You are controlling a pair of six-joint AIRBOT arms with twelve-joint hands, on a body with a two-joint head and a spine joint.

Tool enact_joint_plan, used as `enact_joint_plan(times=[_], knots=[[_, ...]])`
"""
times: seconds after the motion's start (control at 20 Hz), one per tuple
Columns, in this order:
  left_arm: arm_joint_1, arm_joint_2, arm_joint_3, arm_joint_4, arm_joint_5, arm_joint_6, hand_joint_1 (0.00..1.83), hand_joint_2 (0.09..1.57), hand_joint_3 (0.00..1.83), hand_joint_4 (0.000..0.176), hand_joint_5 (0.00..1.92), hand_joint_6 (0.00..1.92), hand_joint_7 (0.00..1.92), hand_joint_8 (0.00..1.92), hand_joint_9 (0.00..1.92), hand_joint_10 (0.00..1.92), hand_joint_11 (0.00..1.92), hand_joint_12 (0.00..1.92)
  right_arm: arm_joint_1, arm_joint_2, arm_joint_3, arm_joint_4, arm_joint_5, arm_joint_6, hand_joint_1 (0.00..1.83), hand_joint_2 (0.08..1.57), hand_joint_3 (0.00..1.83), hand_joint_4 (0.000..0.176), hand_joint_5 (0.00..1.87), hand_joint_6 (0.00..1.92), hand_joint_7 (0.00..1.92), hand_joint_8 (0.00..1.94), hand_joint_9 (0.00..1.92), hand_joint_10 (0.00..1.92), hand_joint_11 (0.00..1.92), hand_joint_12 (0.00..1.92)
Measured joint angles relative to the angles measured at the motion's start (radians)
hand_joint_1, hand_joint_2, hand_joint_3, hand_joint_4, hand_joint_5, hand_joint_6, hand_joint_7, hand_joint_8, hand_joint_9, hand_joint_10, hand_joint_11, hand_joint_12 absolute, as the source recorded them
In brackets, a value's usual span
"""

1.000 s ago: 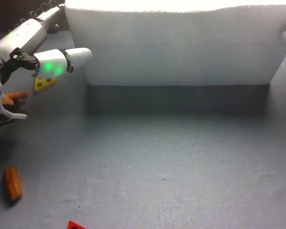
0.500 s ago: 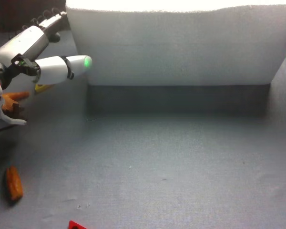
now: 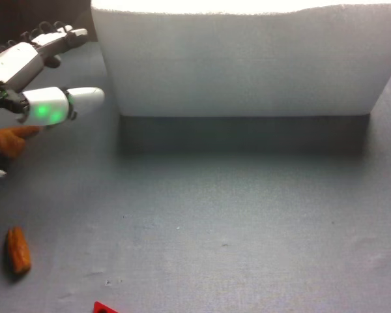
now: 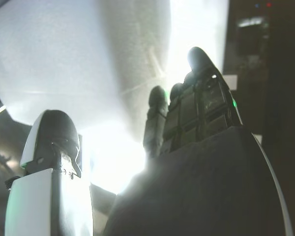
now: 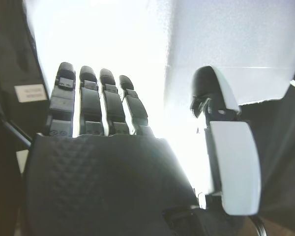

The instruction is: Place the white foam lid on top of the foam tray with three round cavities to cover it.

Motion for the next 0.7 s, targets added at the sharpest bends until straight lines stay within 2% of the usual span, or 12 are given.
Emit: enact_joint_plan(times=[0.1,0.15,0.25,0.3,0.35,0.45,0.5,0.6,0.65,0.7], knots=[[0.009,0.017,-0.018,0.010,-0.009,-0.001,0.60,1.13,0.00,0.000,0.20,0.00,0.07,0.00,0.05,0.00,0.00,0.90,-0.019,0.021,-0.021,-0.004,0.009,-0.003,0.43,1.26,0.01,0.000,0.00,0.00,0.00,0.00,0.00,0.00,0.03,0.01],[0.016,0.029,-0.034,0.021,-0.021,-0.002,0.60,1.14,0.00,0.000,0.20,0.00,0.07,0.00,0.05,0.00,0.00,0.89,-0.038,0.033,-0.042,-0.011,0.028,-0.004,0.39,1.30,0.00,0.000,0.00,0.00,0.00,0.00,0.00,0.00,0.00,0.20],[0.033,0.053,-0.068,0.037,-0.055,-0.001,0.63,1.13,0.00,0.000,0.19,0.00,0.07,0.00,0.03,0.00,0.00,0.85,-0.065,0.055,-0.079,-0.033,0.057,-0.005,0.41,1.30,0.00,0.000,0.00,0.00,0.00,0.00,0.00,0.00,0.00,0.37],[0.039,0.064,-0.079,0.043,-0.074,0.000,0.61,1.13,0.00,0.000,0.18,0.00,0.06,0.00,0.00,0.00,0.00,0.70,-0.075,0.063,-0.092,-0.049,0.066,-0.005,0.41,1.30,0.00,0.000,0.00,0.00,0.00,0.00,0.02,0.01,0.00,0.58],[0.048,0.074,-0.089,0.047,-0.084,0.000,0.60,1.13,0.00,0.000,0.17,0.00,0.04,0.01,0.00,0.00,0.00,0.59,-0.075,0.071,-0.103,-0.060,0.070,-0.005,0.41,1.29,0.00,0.000,0.00,0.00,0.00,0.00,0.01,0.00,0.00,0.67],[0.063,0.105,-0.123,0.070,-0.122,0.002,0.59,1.13,0.00,0.000,0.18,0.00,0.05,0.00,0.00,0.00,0.00,0.29,-0.093,0.102,-0.143,-0.101,0.106,-0.005,0.36,1.29,0.00,0.000,0.00,0.00,0.00,0.00,0.00,0.00,0.00,0.46],[0.072,0.124,-0.137,0.089,-0.137,0.002,0.59,1.14,0.00,0.000,0.13,0.01,0.02,0.01,0.00,0.00,0.00,0.01,-0.114,0.122,-0.167,-0.124,0.132,-0.005,0.36,1.28,0.00,0.000,0.00,0.00,0.00,0.00,0.00,0.00,0.00,0.39],[0.084,0.149,-0.160,0.110,-0.153,0.002,0.57,1.14,0.00,0.000,0.12,0.00,0.00,0.00,0.00,0.00,0.00,0.00,-0.150,0.144,-0.198,-0.143,0.156,-0.004,0.36,1.28,0.00,0.000,0.00,0.00,0.00,0.00,0.00,0.00,0.00,0.47],[0.093,0.162,-0.173,0.117,-0.166,0.002,0.55,1.14,0.00,0.000,0.12,0.00,0.00,0.00,0.00,0.00,0.00,0.00,-0.169,0.153,-0.212,-0.148,0.167,-0.003,0.37,1.27,0.00,0.000,0.00,0.00,0.00,0.00,0.00,0.00,0.00,0.44],[0.107,0.174,-0.196,0.129,-0.183,0.003,0.54,1.13,0.00,0.000,0.12,0.00,0.00,0.00,0.00,0.00,0.00,0.00,-0.203,0.170,-0.241,-0.158,0.186,-0.002,0.36,1.23,0.00,0.000,0.00,0.00,0.00,0.00,0.00,0.00,0.00,0.20]])
